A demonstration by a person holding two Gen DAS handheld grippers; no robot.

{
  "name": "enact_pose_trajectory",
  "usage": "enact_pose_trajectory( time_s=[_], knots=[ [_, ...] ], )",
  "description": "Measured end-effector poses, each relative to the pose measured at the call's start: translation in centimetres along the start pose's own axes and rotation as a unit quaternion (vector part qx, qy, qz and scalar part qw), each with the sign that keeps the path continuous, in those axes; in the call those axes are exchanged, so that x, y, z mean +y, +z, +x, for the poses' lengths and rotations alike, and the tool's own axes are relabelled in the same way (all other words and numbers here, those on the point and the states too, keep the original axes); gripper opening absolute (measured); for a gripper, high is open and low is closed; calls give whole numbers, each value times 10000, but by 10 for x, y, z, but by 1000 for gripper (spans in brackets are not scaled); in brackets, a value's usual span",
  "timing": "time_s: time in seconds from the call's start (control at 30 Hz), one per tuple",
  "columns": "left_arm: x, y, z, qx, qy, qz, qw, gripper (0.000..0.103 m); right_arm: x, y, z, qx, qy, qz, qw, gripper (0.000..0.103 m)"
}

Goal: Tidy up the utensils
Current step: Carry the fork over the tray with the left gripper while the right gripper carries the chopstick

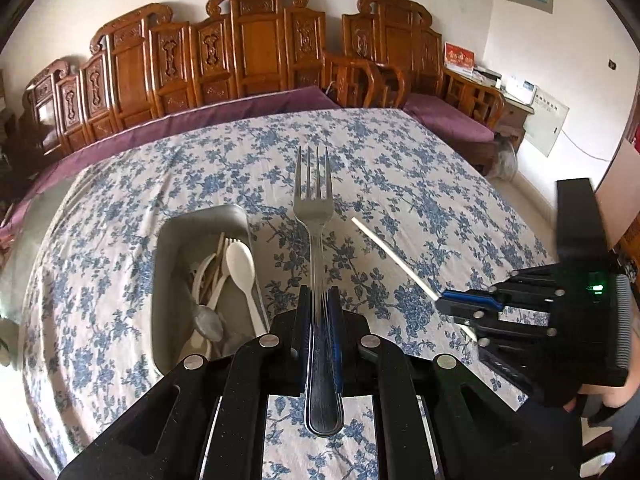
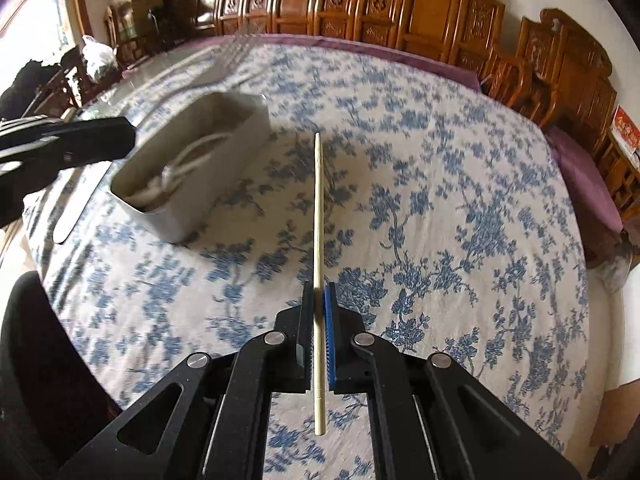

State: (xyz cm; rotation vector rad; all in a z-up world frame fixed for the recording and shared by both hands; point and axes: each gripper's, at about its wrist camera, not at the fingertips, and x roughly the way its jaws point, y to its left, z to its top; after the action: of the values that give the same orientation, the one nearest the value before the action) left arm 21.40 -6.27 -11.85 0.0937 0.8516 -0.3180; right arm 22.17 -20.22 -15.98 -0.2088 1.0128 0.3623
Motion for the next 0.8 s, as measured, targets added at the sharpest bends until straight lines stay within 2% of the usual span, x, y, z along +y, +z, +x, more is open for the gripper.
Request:
enact_pose_trajectory(
  time_s=[0.3, 0.57, 0.8],
  knots=[
    [34, -6, -8, -26, 92, -193, 9998, 8, 24, -1, -22, -325, 54, -15, 9995, 6],
    [66, -9, -7, 24, 291, -248, 9993, 8, 47, 14, -30, -494, 154, -163, 9985, 6],
    [99, -14, 25, 384, 427, -486, 9972, 8, 57, 27, -26, -546, 230, -225, 9980, 6]
  ],
)
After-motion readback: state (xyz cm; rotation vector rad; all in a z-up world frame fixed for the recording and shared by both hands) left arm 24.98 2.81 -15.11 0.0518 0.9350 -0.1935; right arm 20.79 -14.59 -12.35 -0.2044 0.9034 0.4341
